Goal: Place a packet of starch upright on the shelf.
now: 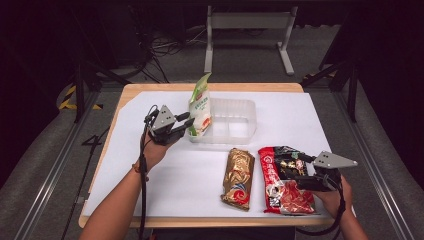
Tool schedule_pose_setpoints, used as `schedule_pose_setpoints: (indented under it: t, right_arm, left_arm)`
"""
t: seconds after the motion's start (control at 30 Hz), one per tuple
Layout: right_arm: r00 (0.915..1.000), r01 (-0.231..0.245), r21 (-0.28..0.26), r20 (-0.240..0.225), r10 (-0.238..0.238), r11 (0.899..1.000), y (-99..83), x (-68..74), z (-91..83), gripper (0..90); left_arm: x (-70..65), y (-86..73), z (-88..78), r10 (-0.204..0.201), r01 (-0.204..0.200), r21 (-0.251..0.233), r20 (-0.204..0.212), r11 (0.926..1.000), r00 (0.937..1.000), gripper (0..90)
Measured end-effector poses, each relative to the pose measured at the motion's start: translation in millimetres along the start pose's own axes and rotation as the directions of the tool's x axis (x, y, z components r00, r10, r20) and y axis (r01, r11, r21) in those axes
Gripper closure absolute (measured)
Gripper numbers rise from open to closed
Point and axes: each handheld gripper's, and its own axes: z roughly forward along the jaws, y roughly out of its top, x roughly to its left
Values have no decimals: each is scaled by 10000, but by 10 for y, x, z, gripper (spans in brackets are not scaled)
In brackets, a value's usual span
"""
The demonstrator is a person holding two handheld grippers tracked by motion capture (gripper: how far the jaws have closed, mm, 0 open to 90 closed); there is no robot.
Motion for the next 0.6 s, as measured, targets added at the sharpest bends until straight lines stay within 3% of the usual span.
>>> schedule_pose_setpoints:
  t: [0.2,0.3,0.4,0.6]
  right_arm:
    - [9999,32,11,-130,-31,10000,10,14,16,264]
    - [9996,64,44,-286,-62,10000,17,28,28,278]
    - [9990,58,20,-450,-57,10000,33,27,34,293]
    - [9957,-59,62,-924,64,10000,56,25,80,298]
  left_arm:
    - [-64,-45,-112,534,-555,643,340,9964,9980,543]
    - [-86,-101,-206,508,-559,888,590,9945,9970,469]
    - [-120,-167,-309,769,-849,1329,639,9875,9950,392]
    - [-124,-315,-497,507,-633,1663,789,9841,9956,321]
